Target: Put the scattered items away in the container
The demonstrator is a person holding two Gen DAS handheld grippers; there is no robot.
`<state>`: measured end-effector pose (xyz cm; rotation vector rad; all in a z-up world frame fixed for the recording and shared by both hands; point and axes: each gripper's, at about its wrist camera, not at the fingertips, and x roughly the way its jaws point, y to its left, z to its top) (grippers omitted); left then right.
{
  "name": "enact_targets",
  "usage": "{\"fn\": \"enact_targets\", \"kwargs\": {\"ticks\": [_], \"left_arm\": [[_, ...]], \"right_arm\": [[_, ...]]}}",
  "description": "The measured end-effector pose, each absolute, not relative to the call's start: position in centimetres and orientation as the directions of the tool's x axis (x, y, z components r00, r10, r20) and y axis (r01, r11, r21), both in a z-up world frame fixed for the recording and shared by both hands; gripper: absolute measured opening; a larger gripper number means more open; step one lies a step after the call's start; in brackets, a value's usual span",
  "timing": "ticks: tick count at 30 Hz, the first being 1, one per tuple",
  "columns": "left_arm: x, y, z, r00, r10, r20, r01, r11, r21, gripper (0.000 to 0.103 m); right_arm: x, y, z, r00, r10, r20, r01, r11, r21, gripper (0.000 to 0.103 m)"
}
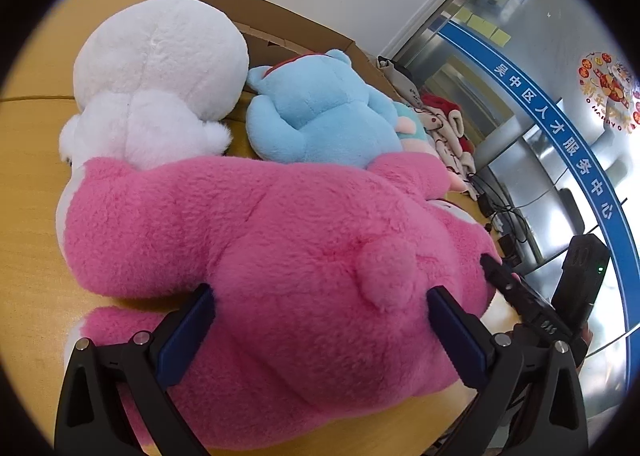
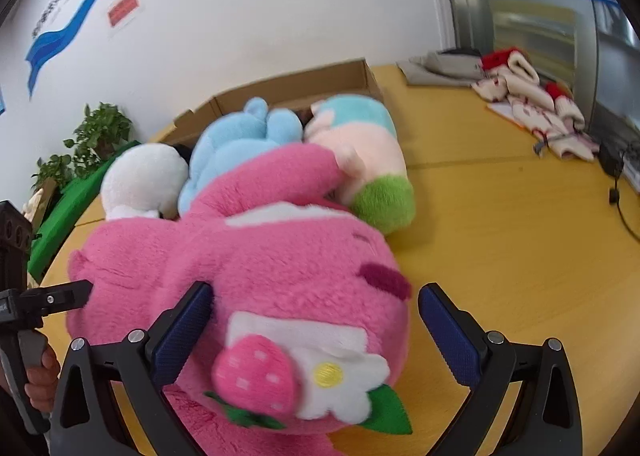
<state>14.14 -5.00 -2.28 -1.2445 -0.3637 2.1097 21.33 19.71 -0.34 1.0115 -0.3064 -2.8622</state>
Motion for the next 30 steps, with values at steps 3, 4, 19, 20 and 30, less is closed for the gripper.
{"fn": "enact_targets", "kwargs": {"ticks": [3, 4, 19, 20, 30], "left_arm": [[14.2, -4.6, -2.7, -0.335, 0.662, -0.67, -0.414, -0.743, -0.526, 0.102], [14.3, -4.5, -2.8, -0.34, 0.661, -0.669, -0.417, -0.744, -0.523, 0.102], [14.0, -4.6, -3.1, -0.332, 0.667, -0.667, -0.438, -0.735, -0.517, 0.095], [14.1, -4.7, -2.9, -0.335, 0.667, -0.666, -0.439, -0.735, -0.516, 0.091], [16.5, -5.3, -0.3, -0.379, 0.658, -0.651, -0.498, -0.738, -0.456, 0.065]], "right_arm": [[21.3, 20.0, 0.4, -0.796, -0.207, -0.568, 0.056, -0.961, 0.271, 0.103], [20.9, 20.0, -0.1, -0.786, -0.208, -0.583, 0.053, -0.961, 0.271, 0.103], [19.4, 19.9, -2.8, -0.752, -0.238, -0.614, 0.098, -0.963, 0.253, 0.103], [19.5, 19.7, -2.7, -0.755, -0.232, -0.613, 0.092, -0.964, 0.25, 0.103], [22.5, 18.9, -0.6, -0.766, -0.25, -0.592, 0.108, -0.958, 0.265, 0.078]]}}
